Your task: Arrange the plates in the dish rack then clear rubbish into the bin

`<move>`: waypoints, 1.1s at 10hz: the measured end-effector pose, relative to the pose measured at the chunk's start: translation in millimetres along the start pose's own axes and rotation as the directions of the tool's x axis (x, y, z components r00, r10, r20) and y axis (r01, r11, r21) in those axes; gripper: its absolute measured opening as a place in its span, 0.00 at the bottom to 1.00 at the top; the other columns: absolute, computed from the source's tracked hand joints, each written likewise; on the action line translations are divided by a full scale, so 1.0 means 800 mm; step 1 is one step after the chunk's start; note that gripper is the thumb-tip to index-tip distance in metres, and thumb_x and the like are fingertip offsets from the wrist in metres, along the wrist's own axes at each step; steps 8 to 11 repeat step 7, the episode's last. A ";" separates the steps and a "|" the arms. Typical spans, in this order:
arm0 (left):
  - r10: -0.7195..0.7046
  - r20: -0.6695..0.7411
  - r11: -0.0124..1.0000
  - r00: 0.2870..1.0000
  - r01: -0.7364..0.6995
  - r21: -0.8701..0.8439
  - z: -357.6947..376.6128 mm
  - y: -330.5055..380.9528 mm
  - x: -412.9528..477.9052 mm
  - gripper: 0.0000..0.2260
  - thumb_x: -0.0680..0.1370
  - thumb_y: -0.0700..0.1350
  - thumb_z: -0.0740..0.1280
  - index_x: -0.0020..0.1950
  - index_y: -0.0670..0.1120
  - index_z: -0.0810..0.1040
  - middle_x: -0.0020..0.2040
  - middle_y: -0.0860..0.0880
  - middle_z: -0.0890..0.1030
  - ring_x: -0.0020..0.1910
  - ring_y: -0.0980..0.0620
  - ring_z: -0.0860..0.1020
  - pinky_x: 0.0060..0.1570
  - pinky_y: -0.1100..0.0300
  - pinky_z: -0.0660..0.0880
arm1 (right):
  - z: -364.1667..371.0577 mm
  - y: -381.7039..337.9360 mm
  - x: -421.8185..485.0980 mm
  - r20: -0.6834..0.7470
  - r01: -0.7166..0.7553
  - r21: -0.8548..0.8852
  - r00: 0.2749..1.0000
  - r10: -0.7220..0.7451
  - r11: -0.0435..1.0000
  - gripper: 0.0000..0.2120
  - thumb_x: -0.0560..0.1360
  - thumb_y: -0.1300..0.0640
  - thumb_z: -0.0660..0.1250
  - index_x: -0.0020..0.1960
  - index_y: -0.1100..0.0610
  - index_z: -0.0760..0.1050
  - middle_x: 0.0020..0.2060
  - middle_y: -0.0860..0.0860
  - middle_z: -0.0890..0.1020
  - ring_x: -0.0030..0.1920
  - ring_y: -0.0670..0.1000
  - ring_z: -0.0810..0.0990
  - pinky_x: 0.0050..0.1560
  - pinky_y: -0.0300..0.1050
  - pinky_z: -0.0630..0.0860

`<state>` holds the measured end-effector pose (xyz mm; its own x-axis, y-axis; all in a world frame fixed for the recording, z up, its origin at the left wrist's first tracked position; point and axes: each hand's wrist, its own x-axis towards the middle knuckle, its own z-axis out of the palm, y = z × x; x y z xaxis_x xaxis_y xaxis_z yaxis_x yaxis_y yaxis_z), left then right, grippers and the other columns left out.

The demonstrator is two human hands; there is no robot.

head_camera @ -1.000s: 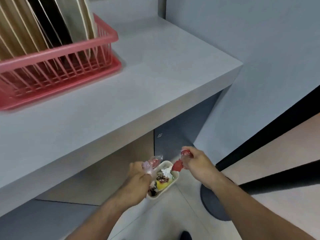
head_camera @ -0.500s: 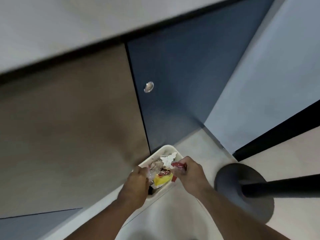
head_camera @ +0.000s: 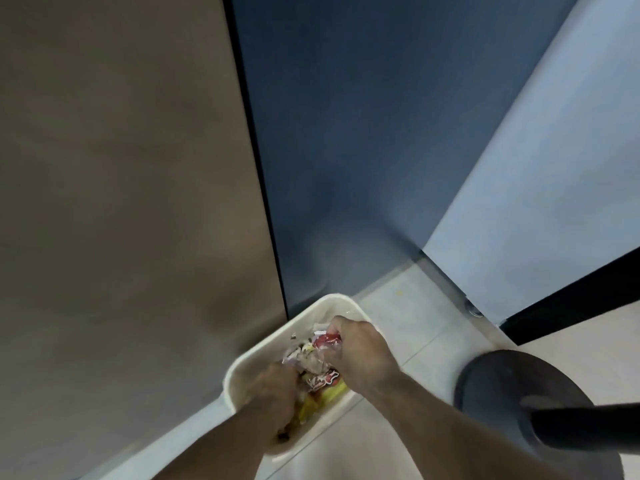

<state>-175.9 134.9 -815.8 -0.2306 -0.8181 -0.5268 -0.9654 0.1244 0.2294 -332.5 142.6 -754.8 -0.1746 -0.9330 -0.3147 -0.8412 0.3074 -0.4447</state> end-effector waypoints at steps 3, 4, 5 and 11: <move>0.014 0.144 0.993 0.989 0.003 -0.115 -0.016 -0.014 0.002 0.09 0.79 0.41 0.61 0.53 0.42 0.81 0.50 0.42 0.83 0.43 0.49 0.80 0.47 0.58 0.76 | 0.066 -0.006 0.027 0.109 -0.079 -0.164 0.989 0.098 0.983 0.15 0.76 0.61 0.68 0.62 0.61 0.76 0.55 0.58 0.78 0.52 0.57 0.80 0.53 0.47 0.78; 0.036 0.196 0.998 0.980 -0.024 -0.065 -0.035 -0.012 -0.010 0.11 0.80 0.43 0.60 0.56 0.44 0.80 0.55 0.44 0.81 0.54 0.46 0.79 0.50 0.60 0.73 | 0.065 -0.014 0.026 0.191 -0.051 -0.150 0.978 0.080 0.987 0.10 0.74 0.59 0.69 0.55 0.56 0.80 0.48 0.54 0.81 0.45 0.53 0.78 0.50 0.44 0.75; 0.125 0.227 0.992 0.966 -0.120 -0.034 -0.057 -0.011 -0.031 0.09 0.81 0.43 0.58 0.47 0.48 0.77 0.54 0.44 0.81 0.47 0.48 0.79 0.46 0.62 0.73 | 0.048 -0.026 0.019 0.383 0.087 -0.269 0.923 0.023 0.959 0.12 0.74 0.61 0.68 0.55 0.50 0.79 0.51 0.53 0.79 0.50 0.56 0.77 0.56 0.50 0.75; 0.249 -0.050 0.966 0.967 -0.252 -0.059 -0.143 -0.020 -0.096 0.11 0.80 0.45 0.55 0.46 0.46 0.77 0.46 0.47 0.80 0.45 0.48 0.78 0.43 0.58 0.72 | -0.047 -0.053 -0.019 0.398 0.088 -0.150 0.917 -0.022 0.985 0.17 0.78 0.58 0.60 0.66 0.53 0.74 0.64 0.53 0.77 0.60 0.55 0.75 0.61 0.46 0.73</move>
